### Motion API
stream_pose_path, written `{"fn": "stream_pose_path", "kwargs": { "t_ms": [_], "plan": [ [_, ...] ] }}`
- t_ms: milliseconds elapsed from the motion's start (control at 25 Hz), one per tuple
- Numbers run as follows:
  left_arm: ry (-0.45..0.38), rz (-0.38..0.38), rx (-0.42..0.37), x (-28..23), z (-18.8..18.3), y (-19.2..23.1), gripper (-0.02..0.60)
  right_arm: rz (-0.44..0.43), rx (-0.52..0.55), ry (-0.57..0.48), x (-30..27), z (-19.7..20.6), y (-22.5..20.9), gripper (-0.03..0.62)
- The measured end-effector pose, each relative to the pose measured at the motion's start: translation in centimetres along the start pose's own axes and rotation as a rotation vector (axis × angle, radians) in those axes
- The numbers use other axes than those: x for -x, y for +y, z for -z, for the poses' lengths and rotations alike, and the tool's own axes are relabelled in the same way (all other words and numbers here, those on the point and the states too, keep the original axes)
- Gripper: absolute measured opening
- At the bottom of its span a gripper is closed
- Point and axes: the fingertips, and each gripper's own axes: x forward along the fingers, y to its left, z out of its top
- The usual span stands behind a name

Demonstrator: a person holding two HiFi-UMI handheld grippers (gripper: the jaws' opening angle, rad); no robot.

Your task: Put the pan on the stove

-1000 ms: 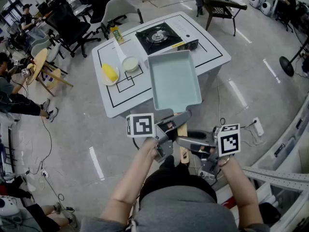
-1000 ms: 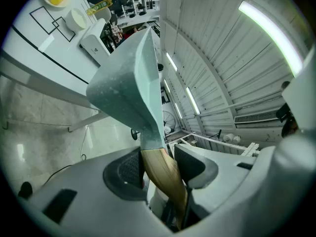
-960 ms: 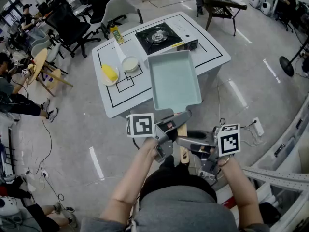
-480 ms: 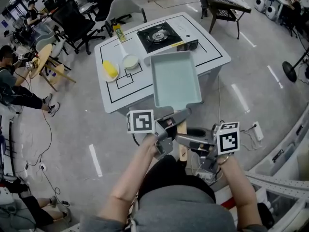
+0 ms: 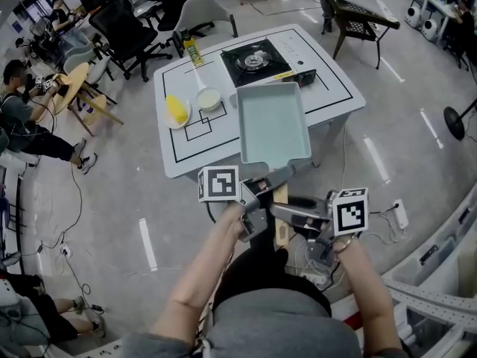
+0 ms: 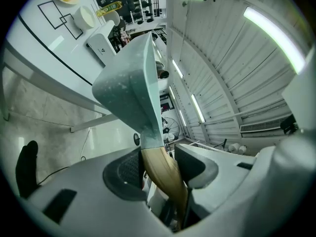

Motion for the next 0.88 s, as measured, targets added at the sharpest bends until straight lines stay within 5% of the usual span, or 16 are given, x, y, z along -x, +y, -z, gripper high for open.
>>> {"fn": "stream_pose_path", "kwargs": {
  "t_ms": [880],
  "plan": [
    [-0.014, 0.010, 0.022, -4.8, -18.9, 5.6, 0.179, 0.030, -0.006, 0.024, -6.9, -16.5, -9.5, 0.175]
  ]
}}
